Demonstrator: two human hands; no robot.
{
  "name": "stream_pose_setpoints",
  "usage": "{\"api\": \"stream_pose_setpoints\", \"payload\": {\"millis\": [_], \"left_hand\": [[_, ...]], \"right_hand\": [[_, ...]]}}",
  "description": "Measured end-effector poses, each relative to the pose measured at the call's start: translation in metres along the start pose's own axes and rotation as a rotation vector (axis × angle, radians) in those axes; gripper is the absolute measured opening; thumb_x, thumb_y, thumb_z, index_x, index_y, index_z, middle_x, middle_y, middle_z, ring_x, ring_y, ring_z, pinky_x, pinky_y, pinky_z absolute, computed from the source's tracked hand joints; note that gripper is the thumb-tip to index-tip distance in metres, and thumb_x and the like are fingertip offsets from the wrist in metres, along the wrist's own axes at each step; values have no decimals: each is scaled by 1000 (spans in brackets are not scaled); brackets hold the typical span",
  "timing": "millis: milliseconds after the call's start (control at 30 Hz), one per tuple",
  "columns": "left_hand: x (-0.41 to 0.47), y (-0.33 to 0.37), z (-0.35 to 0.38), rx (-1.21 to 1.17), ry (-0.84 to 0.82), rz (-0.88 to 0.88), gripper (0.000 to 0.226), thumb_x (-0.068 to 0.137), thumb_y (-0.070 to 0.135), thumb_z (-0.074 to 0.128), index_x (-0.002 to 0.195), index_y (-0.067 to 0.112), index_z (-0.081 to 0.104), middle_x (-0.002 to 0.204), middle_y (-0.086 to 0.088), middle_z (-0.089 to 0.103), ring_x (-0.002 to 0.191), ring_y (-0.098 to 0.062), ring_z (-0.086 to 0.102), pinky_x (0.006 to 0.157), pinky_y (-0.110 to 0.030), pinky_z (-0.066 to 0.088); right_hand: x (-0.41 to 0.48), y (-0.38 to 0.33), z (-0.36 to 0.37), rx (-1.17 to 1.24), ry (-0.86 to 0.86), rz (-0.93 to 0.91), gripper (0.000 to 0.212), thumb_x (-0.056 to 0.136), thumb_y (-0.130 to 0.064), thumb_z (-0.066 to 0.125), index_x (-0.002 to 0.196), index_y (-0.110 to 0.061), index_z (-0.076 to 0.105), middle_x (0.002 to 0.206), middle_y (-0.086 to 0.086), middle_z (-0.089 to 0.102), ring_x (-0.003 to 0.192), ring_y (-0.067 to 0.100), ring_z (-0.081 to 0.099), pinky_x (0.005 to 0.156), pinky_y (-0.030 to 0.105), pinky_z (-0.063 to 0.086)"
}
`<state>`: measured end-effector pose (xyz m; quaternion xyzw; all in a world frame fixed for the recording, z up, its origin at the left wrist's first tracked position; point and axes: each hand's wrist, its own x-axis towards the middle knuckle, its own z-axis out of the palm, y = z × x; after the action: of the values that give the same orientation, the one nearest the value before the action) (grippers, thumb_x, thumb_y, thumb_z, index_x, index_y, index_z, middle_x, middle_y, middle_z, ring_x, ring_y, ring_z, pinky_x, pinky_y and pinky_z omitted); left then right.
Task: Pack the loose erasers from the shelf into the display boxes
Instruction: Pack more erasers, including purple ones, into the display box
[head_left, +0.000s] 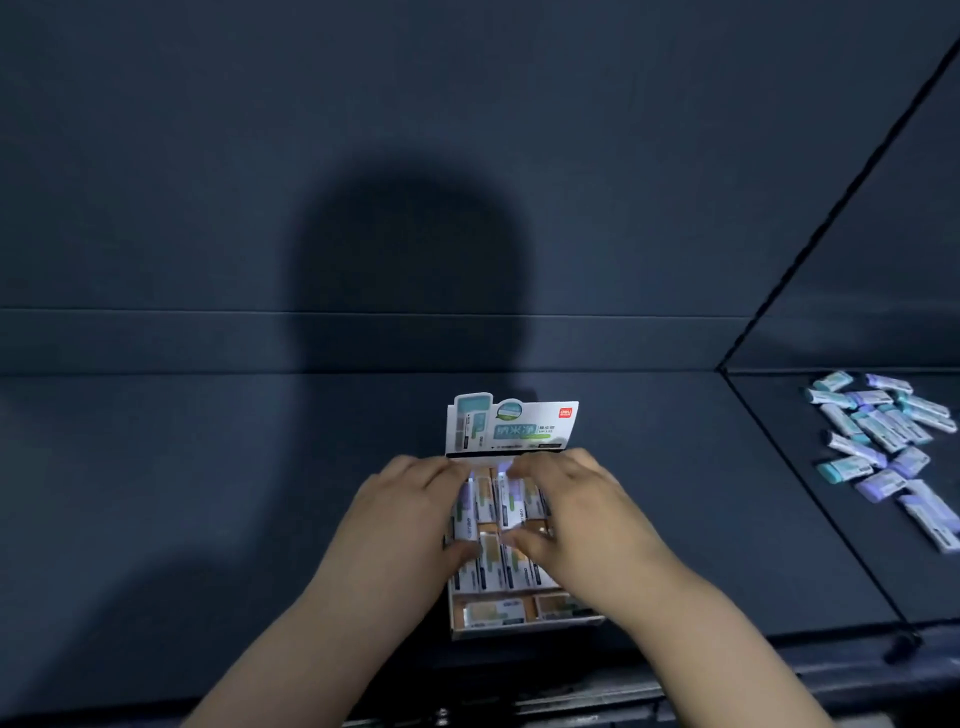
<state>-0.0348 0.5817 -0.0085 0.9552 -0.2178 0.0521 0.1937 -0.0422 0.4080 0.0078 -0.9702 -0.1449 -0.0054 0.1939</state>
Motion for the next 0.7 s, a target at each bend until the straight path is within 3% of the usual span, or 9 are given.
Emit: {"api": "stream_pose_setpoints", "payload": {"millis": [100, 333, 400, 433, 500, 567, 667, 700], "left_hand": [[4, 5, 6, -2, 34, -20, 62, 81, 46, 62, 136, 26, 42, 135, 13, 47, 121, -11, 37, 99, -24, 29], [16, 7, 16, 154, -44, -63, 59, 85, 39, 56, 139, 28, 34, 138, 12, 40, 124, -13, 33, 95, -25, 28], [18, 3, 24, 188, -67, -73, 58, 82, 35, 61, 136, 24, 42, 134, 10, 45, 120, -15, 39, 93, -27, 33], [18, 2, 27, 190, -78, -75, 57, 75, 33, 70, 128, 20, 53, 127, 7, 54, 112, -18, 47, 88, -28, 39], [18, -1, 33, 170, -79, -51, 52, 46, 26, 87, 94, 14, 72, 95, 4, 69, 82, -19, 60, 66, -27, 51], [18, -2, 36, 177, -90, -23, 46, 26, 17, 88, 70, 13, 73, 73, 5, 68, 65, -16, 60, 51, -20, 51], [16, 0, 35, 165, -82, -28, 37, 22, 16, 85, 55, 16, 69, 63, 9, 63, 60, -11, 59, 46, -14, 42], [14, 3, 33, 148, -105, -29, 33, 29, 17, 85, 57, 17, 68, 66, 9, 64, 64, -12, 59, 48, -14, 41]], "right_hand": [[7, 2, 7, -34, -20, -20, 47, 81, -33, 64, 124, -26, 47, 122, -9, 51, 120, 12, 37, 98, 23, 30], [21, 8, 19, -93, -68, -48, 46, 82, -30, 62, 125, -23, 47, 125, -5, 53, 120, 18, 39, 97, 27, 31], [25, 9, 25, -116, -89, -54, 50, 81, -34, 62, 128, -25, 46, 129, -4, 52, 124, 18, 37, 100, 28, 28], [26, 9, 27, -122, -98, -53, 52, 82, -37, 61, 130, -26, 44, 132, -4, 51, 125, 19, 37, 102, 27, 27], [28, 8, 31, -121, -101, -51, 54, 83, -42, 59, 133, -28, 42, 133, -2, 52, 127, 20, 38, 103, 28, 27], [28, 8, 32, -100, -84, -56, 54, 84, -41, 59, 133, -25, 45, 132, 1, 54, 125, 23, 42, 103, 28, 28], [25, 12, 30, -107, -77, -55, 48, 83, -39, 59, 128, -25, 51, 129, -1, 56, 122, 23, 45, 101, 28, 30], [24, 14, 30, -116, -75, -56, 43, 83, -38, 59, 124, -24, 54, 127, -2, 57, 120, 22, 45, 100, 27, 31]]}}
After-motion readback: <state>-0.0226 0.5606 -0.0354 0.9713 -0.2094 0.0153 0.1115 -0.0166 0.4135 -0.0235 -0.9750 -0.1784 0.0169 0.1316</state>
